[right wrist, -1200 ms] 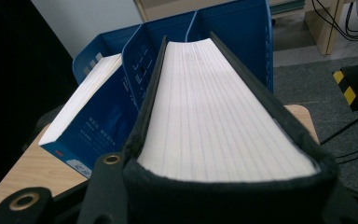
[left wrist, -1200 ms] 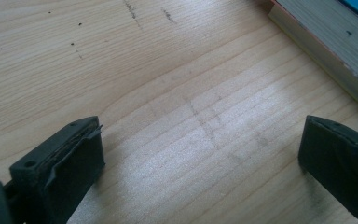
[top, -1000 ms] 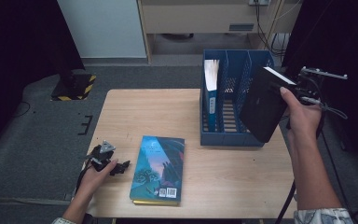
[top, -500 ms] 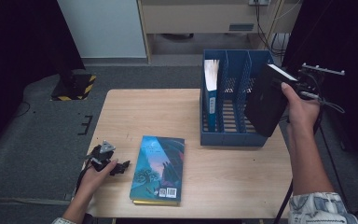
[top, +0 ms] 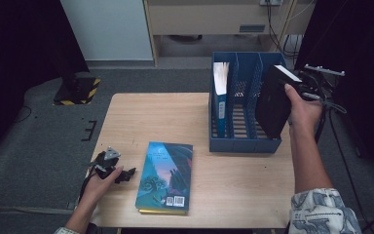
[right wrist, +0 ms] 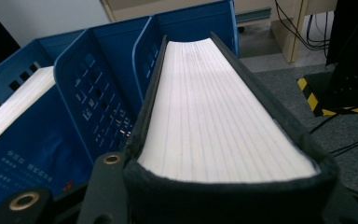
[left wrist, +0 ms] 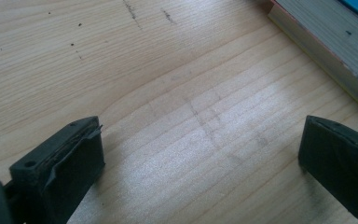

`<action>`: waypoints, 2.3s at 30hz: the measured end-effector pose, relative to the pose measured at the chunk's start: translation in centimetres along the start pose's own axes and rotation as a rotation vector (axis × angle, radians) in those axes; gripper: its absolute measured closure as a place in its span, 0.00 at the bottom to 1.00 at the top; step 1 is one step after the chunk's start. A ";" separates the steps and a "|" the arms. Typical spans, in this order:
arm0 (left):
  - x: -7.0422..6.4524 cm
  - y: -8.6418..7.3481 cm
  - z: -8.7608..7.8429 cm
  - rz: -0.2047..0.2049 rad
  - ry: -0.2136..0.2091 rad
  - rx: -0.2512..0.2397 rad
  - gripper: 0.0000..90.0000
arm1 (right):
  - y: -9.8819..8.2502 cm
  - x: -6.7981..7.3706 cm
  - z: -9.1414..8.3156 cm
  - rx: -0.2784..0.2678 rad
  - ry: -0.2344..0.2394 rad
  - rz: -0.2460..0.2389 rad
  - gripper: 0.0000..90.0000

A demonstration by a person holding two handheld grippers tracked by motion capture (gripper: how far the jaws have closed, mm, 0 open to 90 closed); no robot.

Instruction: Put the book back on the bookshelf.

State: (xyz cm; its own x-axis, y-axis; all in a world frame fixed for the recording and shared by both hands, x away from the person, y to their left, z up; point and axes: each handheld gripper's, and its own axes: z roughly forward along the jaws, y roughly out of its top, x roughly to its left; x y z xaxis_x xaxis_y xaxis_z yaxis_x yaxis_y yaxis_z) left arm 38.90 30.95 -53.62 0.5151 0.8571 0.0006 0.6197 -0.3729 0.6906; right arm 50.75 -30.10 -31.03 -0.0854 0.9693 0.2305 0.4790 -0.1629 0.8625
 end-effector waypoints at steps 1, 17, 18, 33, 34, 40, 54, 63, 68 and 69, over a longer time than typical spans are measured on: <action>0.0 0.0 0.0 0.000 0.000 0.000 0.00 | -0.1 0.1 0.3 0.000 -0.006 -0.007 0.59; 0.0 0.0 0.0 0.004 -0.001 0.001 0.00 | -0.8 0.5 2.5 -0.020 -0.041 -0.025 0.59; 0.0 0.0 0.0 0.004 -0.001 0.001 0.00 | -0.8 0.5 2.6 -0.021 -0.036 -0.023 0.59; 0.0 0.0 0.0 0.006 -0.005 0.002 0.00 | -1.6 0.4 4.0 -0.024 -0.050 -0.014 0.59; 0.0 0.0 0.0 0.007 -0.004 0.002 0.00 | -1.6 0.4 4.1 -0.021 -0.052 -0.021 0.59; 0.0 0.0 0.0 0.006 -0.004 0.001 0.00 | -1.8 0.6 4.6 -0.015 -0.059 -0.024 0.59; 0.0 0.0 0.0 0.007 -0.005 0.003 0.00 | -3.3 0.1 5.6 0.000 -0.070 0.010 0.59; -0.2 0.1 0.1 0.012 -0.009 0.003 0.00 | -3.6 0.2 5.8 0.003 -0.075 0.000 0.59; -0.2 0.1 0.1 0.012 -0.009 0.002 0.00 | -3.8 0.2 5.9 0.002 -0.077 0.001 0.59; -0.2 0.1 0.1 0.013 -0.009 0.003 0.00 | -3.8 0.2 5.9 0.002 -0.080 0.000 0.59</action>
State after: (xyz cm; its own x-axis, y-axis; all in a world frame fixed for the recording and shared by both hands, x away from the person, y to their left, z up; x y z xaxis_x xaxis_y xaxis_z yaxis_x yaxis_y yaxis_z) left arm 38.98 30.71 -53.61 0.5283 0.8491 0.0026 0.6149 -0.3847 0.6884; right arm 54.08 -28.19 -36.97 -0.0154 0.9810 0.1934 0.4809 -0.1623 0.8617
